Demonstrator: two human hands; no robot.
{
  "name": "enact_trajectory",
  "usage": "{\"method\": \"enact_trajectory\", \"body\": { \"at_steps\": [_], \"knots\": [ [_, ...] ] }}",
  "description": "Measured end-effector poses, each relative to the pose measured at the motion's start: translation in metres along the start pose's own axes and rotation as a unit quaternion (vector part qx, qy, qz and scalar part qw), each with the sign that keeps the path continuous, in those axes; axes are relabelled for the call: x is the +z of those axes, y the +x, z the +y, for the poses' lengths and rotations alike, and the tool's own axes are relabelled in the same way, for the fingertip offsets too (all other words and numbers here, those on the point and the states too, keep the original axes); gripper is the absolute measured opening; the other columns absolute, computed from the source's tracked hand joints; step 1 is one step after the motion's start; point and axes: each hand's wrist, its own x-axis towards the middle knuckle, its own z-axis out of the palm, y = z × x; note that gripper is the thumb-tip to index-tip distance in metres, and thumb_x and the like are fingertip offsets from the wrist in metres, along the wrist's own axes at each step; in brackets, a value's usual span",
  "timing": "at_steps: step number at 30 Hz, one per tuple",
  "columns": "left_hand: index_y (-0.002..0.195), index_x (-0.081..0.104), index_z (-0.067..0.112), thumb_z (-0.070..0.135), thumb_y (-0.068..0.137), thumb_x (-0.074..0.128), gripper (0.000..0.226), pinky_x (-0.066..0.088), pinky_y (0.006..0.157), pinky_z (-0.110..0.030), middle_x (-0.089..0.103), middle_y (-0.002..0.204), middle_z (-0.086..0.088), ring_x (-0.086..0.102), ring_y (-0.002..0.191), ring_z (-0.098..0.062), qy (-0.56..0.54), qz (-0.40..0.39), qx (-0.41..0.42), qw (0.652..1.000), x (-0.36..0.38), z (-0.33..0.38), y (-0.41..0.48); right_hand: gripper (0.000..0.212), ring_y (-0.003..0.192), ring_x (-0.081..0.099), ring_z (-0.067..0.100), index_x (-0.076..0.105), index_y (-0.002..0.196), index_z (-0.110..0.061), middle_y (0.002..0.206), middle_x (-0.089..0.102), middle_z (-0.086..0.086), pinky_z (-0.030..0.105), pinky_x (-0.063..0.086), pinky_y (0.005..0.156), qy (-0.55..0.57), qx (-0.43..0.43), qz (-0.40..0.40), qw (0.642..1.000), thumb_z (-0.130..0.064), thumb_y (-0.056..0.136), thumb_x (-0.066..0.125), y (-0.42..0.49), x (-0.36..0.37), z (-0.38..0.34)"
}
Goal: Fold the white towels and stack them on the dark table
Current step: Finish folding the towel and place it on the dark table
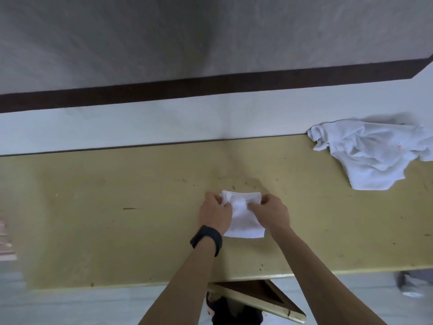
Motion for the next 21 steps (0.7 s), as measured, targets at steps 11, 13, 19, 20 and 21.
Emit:
{"method": "enact_trajectory", "body": {
  "at_steps": [11,13,19,20,21],
  "knots": [
    [0.095,0.072,0.031,0.026,0.083,0.076,0.013,0.048,0.068,-0.014,0.072,0.087,0.015,0.066,0.081,-0.004,-0.146,0.02,0.274,0.95,-0.151,0.036,-0.086,0.01,0.08,0.064,0.005,0.065,0.083,-0.019,0.082,0.069,-0.012,0.016,0.047,0.071,0.133,-0.309,-0.004,0.942,-0.025,0.09,0.07,-0.12,-0.093,-0.076],
    [0.095,0.075,0.028,0.026,0.085,0.075,0.01,0.051,0.073,-0.016,0.074,0.089,0.016,0.068,0.085,-0.002,-0.149,0.027,0.307,0.94,-0.191,0.041,-0.116,0.018,0.08,0.063,0.013,0.063,0.08,-0.014,0.082,0.068,-0.002,0.025,0.048,0.073,0.132,-0.345,0.001,0.929,-0.026,0.09,0.069,-0.156,-0.107,-0.098],
    [0.106,0.075,0.021,0.019,0.086,0.074,0.02,0.05,0.083,-0.017,0.075,0.094,0.011,0.07,0.092,-0.006,-0.191,0.047,0.353,0.915,-0.3,0.039,-0.224,0.021,0.077,0.061,0.019,0.058,0.075,-0.017,0.085,0.064,0.006,0.023,0.046,0.069,0.135,-0.447,-0.017,0.884,-0.025,0.089,0.071,-0.271,-0.122,-0.15],
    [0.107,0.074,0.026,0.02,0.086,0.075,0.022,0.049,0.08,-0.015,0.074,0.088,0.014,0.069,0.086,-0.005,-0.185,0.067,0.364,0.91,-0.314,0.036,-0.241,0.02,0.075,0.06,0.019,0.058,0.075,-0.02,0.084,0.064,0.004,0.021,0.046,0.067,0.134,-0.468,-0.018,0.873,-0.025,0.089,0.072,-0.289,-0.121,-0.156],
    [0.107,0.071,0.033,0.022,0.085,0.075,0.024,0.047,0.075,-0.013,0.071,0.081,0.017,0.067,0.079,-0.004,-0.181,0.097,0.374,0.905,-0.329,0.028,-0.262,0.018,0.074,0.06,0.018,0.059,0.076,-0.024,0.083,0.064,0.001,0.019,0.045,0.065,0.13,-0.491,-0.022,0.861,-0.026,0.089,0.072,-0.309,-0.119,-0.162]
  ]
}}
